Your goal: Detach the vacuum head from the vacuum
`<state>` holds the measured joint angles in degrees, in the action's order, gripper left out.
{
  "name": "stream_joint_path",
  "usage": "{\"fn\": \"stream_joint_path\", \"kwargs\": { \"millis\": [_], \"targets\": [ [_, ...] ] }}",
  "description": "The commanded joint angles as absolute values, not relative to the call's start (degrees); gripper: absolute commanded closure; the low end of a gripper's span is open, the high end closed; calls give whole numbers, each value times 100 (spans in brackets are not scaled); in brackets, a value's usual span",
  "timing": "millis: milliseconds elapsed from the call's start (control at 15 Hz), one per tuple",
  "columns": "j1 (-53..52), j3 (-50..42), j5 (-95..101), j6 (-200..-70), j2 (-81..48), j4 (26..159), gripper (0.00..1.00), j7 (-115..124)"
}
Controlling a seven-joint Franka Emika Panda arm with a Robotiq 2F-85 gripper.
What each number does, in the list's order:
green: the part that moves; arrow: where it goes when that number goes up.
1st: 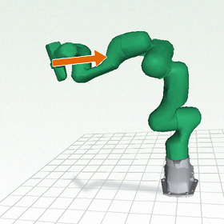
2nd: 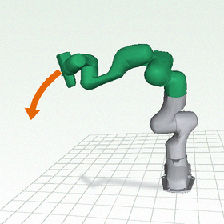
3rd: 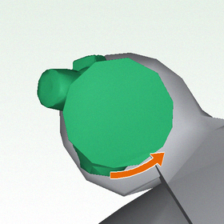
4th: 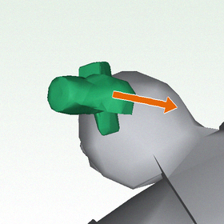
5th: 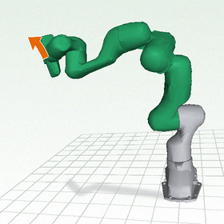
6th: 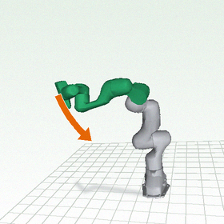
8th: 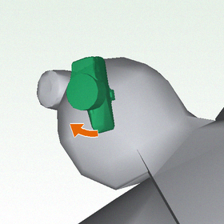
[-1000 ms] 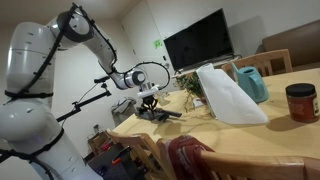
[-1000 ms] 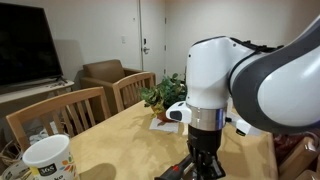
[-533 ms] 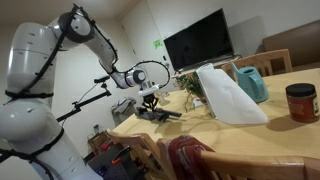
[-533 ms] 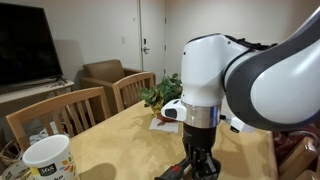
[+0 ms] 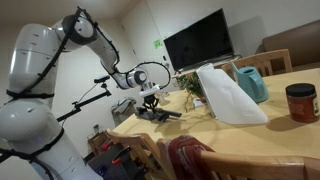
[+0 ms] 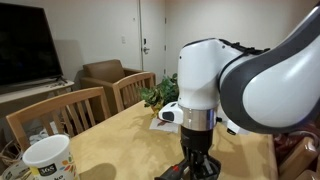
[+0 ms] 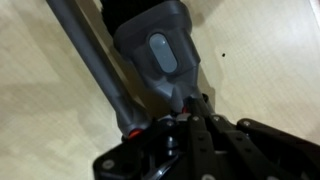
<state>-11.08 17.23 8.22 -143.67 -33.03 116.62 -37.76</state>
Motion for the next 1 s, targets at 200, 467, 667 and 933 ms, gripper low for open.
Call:
{"fn": "stream_joint_path", "kwargs": {
  "millis": [200,467,667,933],
  "targets": [
    [-1072,1771,860,-14326,-3396,11593,100,-3772],
    [-1071,1767,858,-14322,-3460,11566,100,-3770],
    [-1066,1763,855,-14324,-3471,11565,100,-3766],
    [-1077,1749,865,-14306,-3498,11547,100,-3747]
  ]
}}
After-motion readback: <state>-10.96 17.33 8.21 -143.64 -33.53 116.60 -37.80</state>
